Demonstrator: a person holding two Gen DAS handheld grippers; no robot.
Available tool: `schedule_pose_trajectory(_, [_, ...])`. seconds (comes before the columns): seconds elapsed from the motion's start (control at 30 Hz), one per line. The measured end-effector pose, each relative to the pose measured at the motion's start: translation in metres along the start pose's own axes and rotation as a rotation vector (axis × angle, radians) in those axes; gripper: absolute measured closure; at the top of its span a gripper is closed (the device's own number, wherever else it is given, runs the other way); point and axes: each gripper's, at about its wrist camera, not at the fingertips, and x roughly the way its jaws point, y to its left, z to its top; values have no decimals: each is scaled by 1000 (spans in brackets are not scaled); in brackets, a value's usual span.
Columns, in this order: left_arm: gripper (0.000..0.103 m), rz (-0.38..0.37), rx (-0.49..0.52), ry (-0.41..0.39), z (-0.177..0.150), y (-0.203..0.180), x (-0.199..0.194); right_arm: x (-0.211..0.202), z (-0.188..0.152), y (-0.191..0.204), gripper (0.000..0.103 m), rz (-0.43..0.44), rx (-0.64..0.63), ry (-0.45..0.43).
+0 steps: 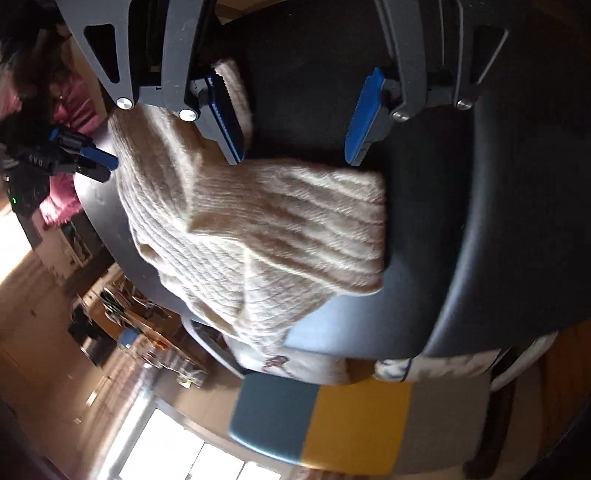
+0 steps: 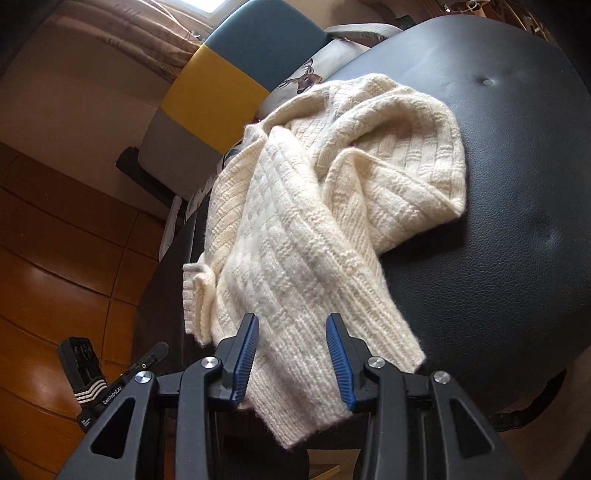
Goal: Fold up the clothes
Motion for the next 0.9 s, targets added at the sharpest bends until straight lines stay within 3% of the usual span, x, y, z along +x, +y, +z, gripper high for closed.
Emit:
schedule_pose_trajectory(0.13, [27,-20,151,25,4,-29,20,8,-6,6,63,-21,-34,29])
schedule_pose_trajectory(0.3, [30,-27,150,116,4,-28,58,10,-8,11,63,-42,-77,33])
schedule_pose_trajectory(0.33, [39,-30,125,133,5,-25,66,11,-8,12,63,-47,-84,36])
schedule_pose_trajectory(0.37, [75,-51,87,153,3,-19,69,12,-9,12,63,-52,-90,39])
schedule_pose_trajectory(0.4, [95,-62,40,155,5,-12,69,13,-9,13,63,-54,-93,42])
schedule_pose_trajectory(0.5, [96,-82,-57,85,12,7,50,15,-8,12,63,-54,-94,44])
schedule_pose_trajectory(0.67, [96,-37,-164,-66,31,53,-11,17,-10,12,63,-63,-107,44])
schedule_pose_trajectory(0.9, [96,204,-389,-90,24,174,-34,25,-13,16,63,-86,-127,56])
